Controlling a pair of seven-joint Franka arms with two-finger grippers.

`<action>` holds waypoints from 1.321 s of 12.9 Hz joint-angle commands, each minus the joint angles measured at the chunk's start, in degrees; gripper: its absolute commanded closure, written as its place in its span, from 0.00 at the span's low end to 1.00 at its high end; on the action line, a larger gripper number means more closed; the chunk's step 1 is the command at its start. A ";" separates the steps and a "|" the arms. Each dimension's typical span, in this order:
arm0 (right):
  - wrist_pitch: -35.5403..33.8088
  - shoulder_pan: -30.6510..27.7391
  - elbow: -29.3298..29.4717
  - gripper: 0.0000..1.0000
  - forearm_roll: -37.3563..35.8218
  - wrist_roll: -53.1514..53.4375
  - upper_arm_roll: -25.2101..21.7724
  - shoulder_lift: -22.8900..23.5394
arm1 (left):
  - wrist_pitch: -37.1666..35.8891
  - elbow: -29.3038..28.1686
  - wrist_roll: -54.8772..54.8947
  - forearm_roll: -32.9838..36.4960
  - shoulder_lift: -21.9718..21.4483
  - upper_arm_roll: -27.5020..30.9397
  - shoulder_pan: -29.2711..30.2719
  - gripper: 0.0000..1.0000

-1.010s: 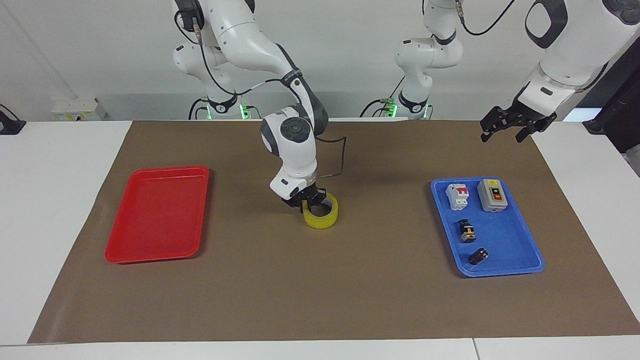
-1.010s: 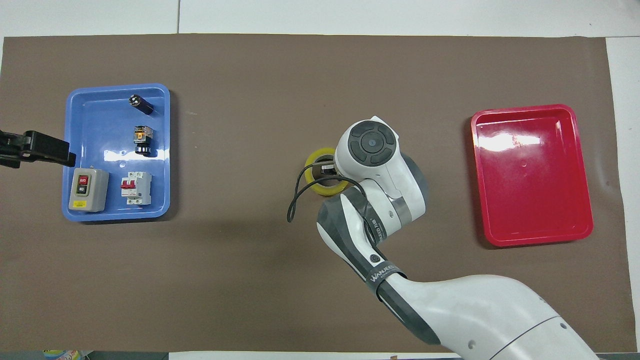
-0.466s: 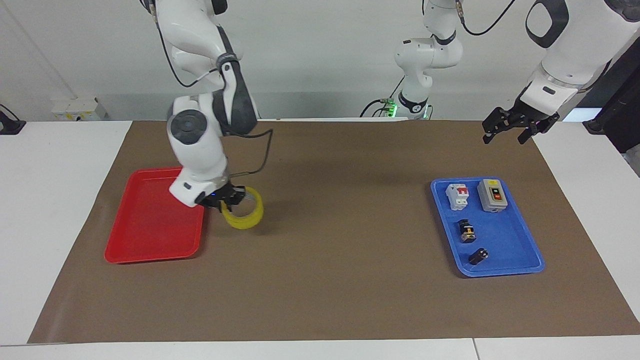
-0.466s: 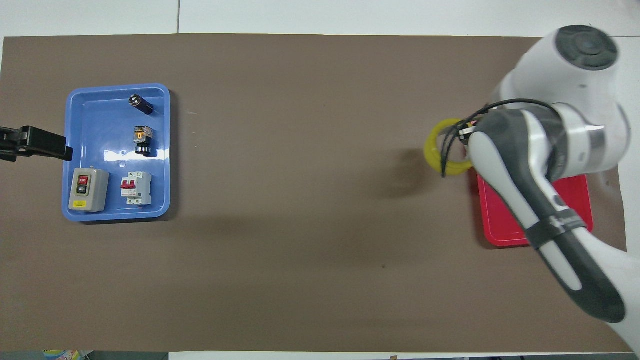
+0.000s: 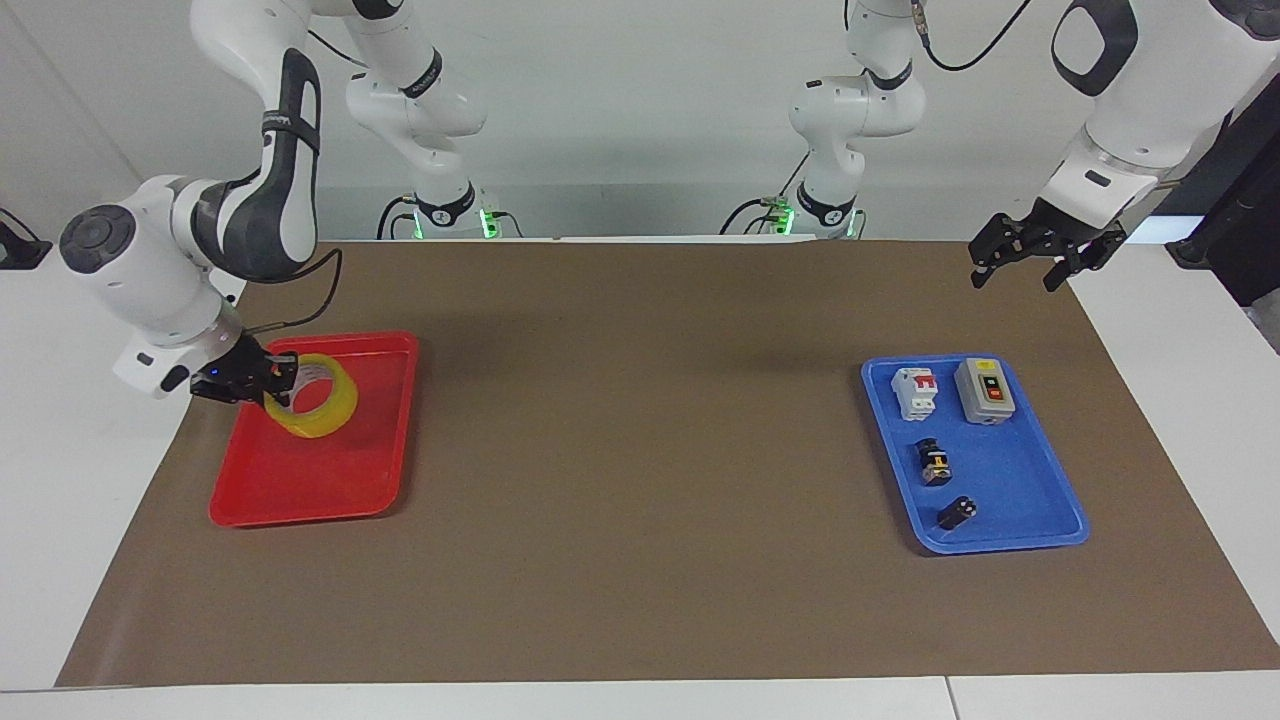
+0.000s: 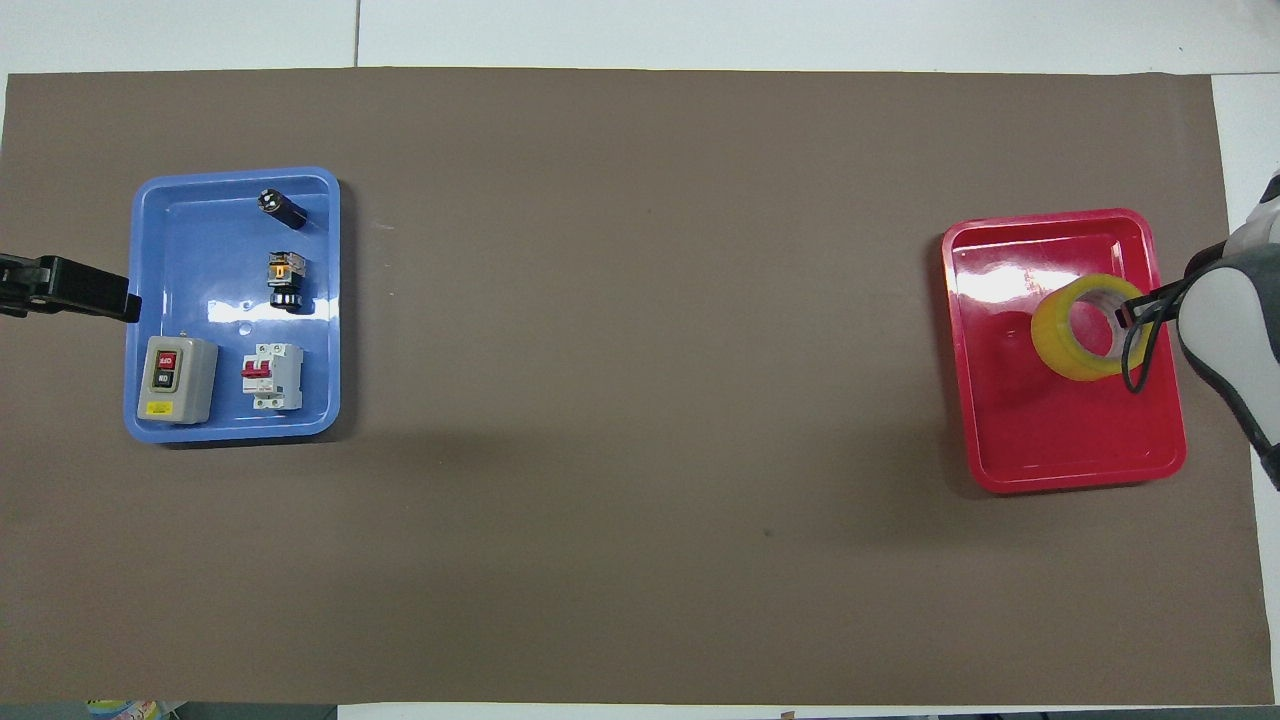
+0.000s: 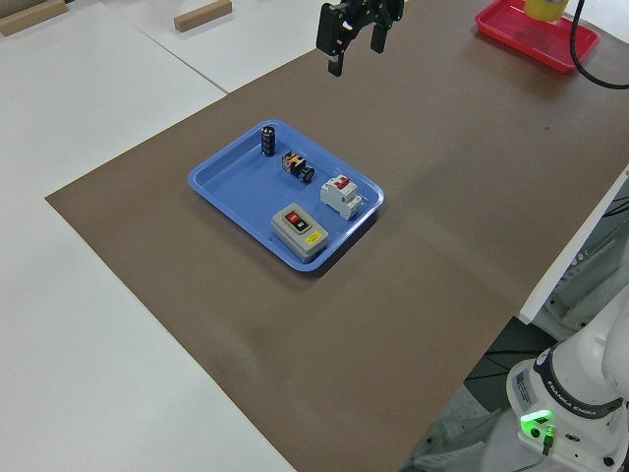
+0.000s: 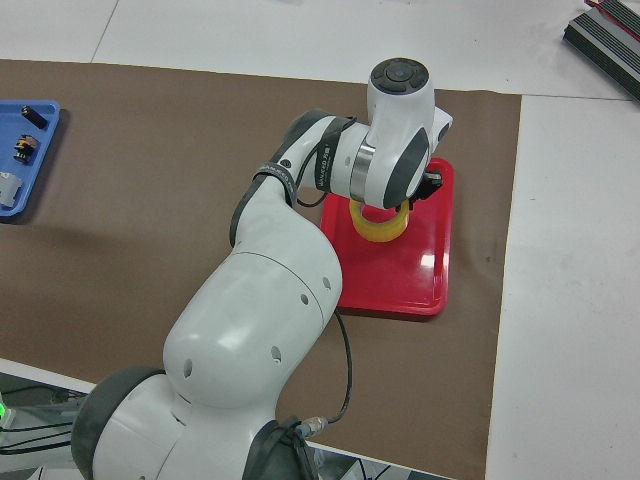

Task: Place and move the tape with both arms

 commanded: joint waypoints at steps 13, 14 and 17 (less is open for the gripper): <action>-3.75 -0.90 0.27 0.00 0.56 1.10 1.62 -6.08 | 0.62 -0.75 0.92 1.12 -0.73 -0.17 0.35 0.00; -10.24 -0.90 6.05 0.00 0.64 1.89 2.15 -6.00 | 0.62 -0.75 0.92 1.12 -0.64 -0.17 0.35 0.00; -30.56 -0.29 24.02 0.00 0.64 11.52 4.34 -5.03 | 0.62 -0.75 0.92 1.12 -0.73 -0.17 0.35 0.00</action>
